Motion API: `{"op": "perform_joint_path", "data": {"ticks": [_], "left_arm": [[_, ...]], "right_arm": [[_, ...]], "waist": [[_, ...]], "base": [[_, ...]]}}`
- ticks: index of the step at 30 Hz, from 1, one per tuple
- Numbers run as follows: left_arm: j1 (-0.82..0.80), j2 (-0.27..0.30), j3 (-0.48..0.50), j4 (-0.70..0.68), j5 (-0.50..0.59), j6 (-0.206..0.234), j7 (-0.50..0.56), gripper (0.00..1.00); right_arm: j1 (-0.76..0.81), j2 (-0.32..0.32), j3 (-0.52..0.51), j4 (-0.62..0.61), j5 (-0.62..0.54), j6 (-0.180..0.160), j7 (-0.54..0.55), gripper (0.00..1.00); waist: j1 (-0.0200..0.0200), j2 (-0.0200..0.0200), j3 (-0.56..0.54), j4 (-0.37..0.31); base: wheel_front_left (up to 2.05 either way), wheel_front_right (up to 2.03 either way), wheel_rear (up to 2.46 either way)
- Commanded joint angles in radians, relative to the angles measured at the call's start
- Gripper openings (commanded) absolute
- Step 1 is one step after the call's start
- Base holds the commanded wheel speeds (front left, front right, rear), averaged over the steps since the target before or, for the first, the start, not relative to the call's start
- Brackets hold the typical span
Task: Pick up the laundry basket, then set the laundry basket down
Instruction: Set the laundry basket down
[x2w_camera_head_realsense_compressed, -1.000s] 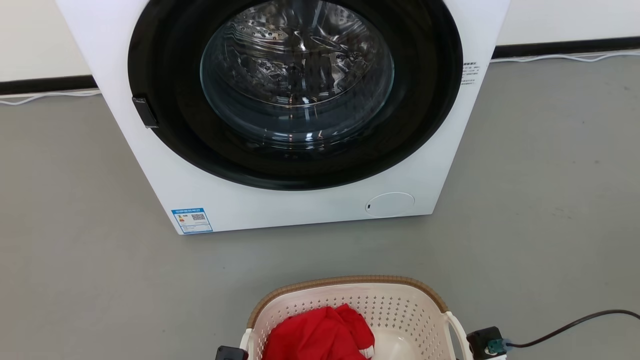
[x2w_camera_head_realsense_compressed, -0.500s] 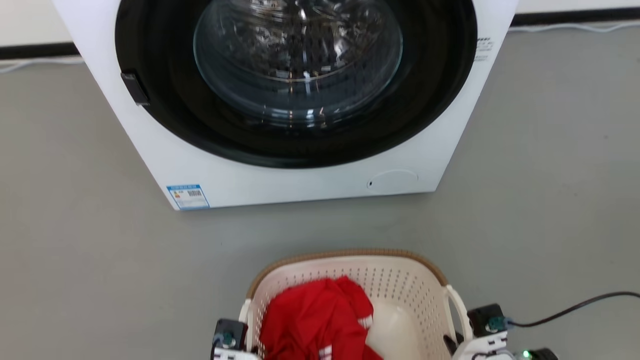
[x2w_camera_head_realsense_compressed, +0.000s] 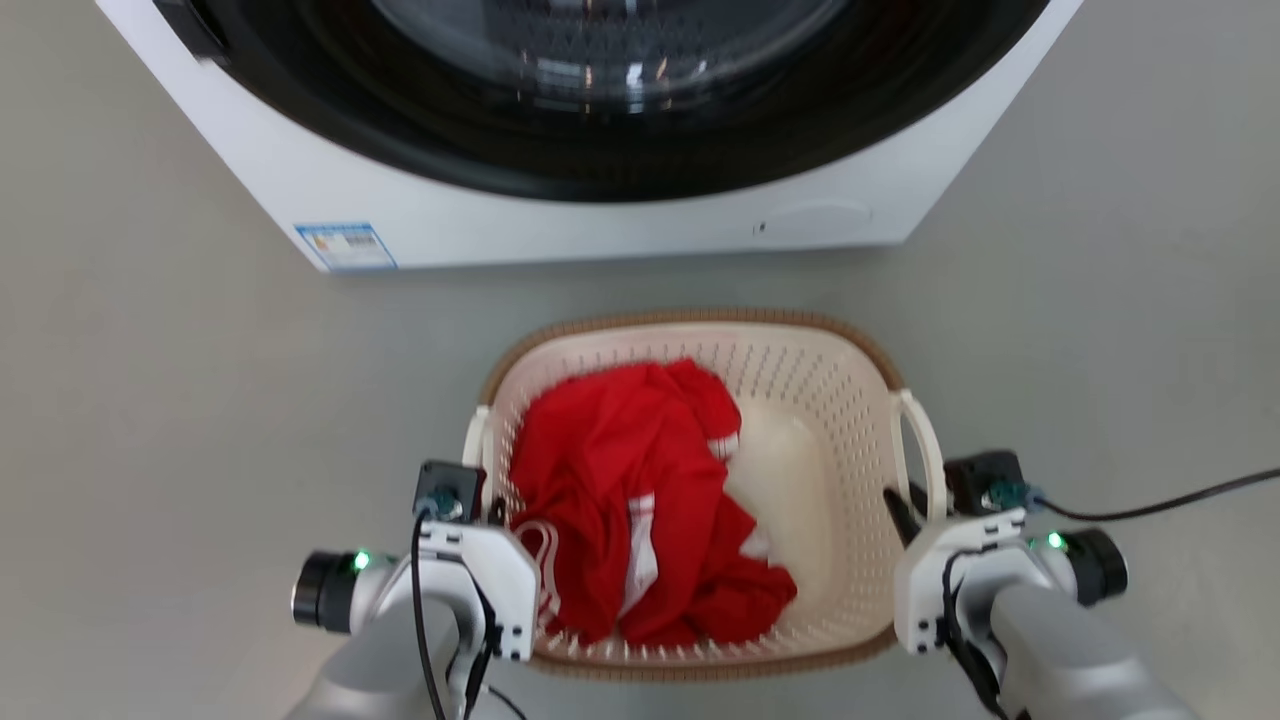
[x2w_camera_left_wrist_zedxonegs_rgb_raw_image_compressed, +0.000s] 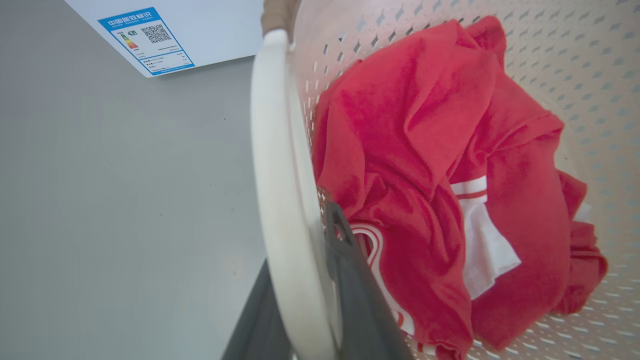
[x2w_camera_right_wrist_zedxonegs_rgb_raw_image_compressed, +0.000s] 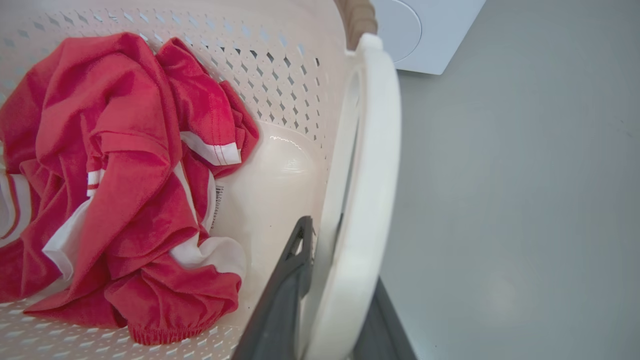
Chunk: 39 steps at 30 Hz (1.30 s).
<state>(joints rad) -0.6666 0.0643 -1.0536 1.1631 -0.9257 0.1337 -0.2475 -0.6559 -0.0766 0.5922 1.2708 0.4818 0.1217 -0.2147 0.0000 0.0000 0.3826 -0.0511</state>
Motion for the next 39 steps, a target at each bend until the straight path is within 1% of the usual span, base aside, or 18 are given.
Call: {"op": "perform_joint_path", "data": {"ticks": [1,11,18,23,28,39], "left_arm": [[-0.037,-0.006,0.015,-0.025,0.027,-0.002,-0.014,0.00],[-0.107,0.026,0.150,-0.091,0.153,0.032,-0.014,0.00],[-0.149,0.041,0.263,-0.163,0.260,0.057,-0.014,0.00],[-0.161,0.045,0.331,-0.193,0.337,0.055,-0.014,0.00],[-0.168,0.038,0.394,-0.212,0.401,0.050,-0.014,0.00],[-0.178,0.032,0.506,-0.246,0.510,0.032,-0.014,0.00]], "right_arm": [[-0.009,0.026,0.025,-0.018,-0.024,0.009,-0.024,0.00],[-0.119,0.026,-0.003,-0.021,-0.074,0.009,-0.046,0.00],[-0.177,0.026,-0.099,-0.066,-0.169,0.009,-0.047,0.00],[-0.178,0.026,-0.175,-0.117,-0.264,0.009,-0.047,0.00],[-0.161,0.026,-0.233,-0.161,-0.328,0.009,-0.047,0.00],[-0.163,0.026,-0.273,-0.216,-0.368,0.009,-0.047,0.00]], "waist": [[0.0000,0.0000,0.060,0.001],[0.0000,0.0000,0.205,-0.006],[0.0000,0.0000,0.305,0.003],[0.0000,0.0000,0.364,0.011],[0.0000,0.0000,0.401,0.019],[0.0000,0.0000,0.466,0.012]], "base": [[0.00,0.00,0.00],[0.00,0.00,0.00],[0.00,0.00,0.00],[0.00,0.00,0.00],[0.00,0.00,0.00],[0.00,0.00,0.00]]}}
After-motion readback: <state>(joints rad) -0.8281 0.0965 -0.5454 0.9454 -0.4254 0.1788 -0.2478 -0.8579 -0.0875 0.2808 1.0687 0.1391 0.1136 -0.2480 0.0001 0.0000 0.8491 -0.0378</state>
